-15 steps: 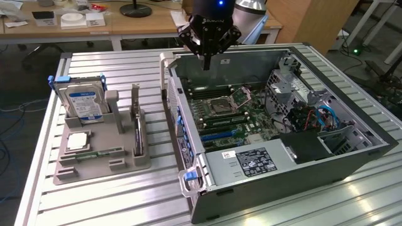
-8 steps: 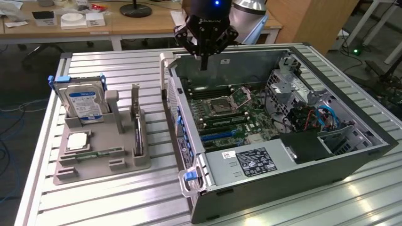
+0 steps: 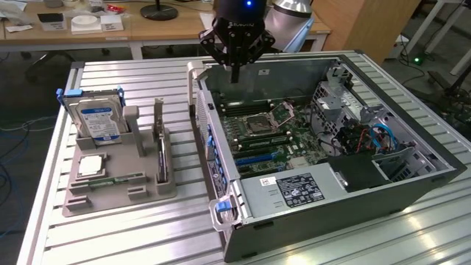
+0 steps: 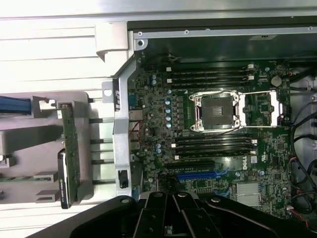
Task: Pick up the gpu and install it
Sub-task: 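Reach for the gpu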
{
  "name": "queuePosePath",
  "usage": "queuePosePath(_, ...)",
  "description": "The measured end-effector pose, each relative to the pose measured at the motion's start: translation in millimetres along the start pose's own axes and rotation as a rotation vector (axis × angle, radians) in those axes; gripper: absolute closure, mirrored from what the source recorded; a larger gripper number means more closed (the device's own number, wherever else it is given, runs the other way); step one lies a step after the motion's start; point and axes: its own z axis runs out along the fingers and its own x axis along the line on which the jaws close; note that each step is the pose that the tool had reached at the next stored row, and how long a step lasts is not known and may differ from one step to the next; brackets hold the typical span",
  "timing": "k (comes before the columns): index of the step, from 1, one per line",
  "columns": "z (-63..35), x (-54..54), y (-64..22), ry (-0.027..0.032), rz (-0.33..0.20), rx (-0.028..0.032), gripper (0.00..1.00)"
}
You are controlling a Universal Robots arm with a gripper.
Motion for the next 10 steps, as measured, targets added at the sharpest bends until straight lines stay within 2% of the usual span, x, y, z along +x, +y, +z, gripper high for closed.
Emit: queuePosePath(10,-0.2,9.7,-1.1,0.0000,0.000,0.0000,0.90)
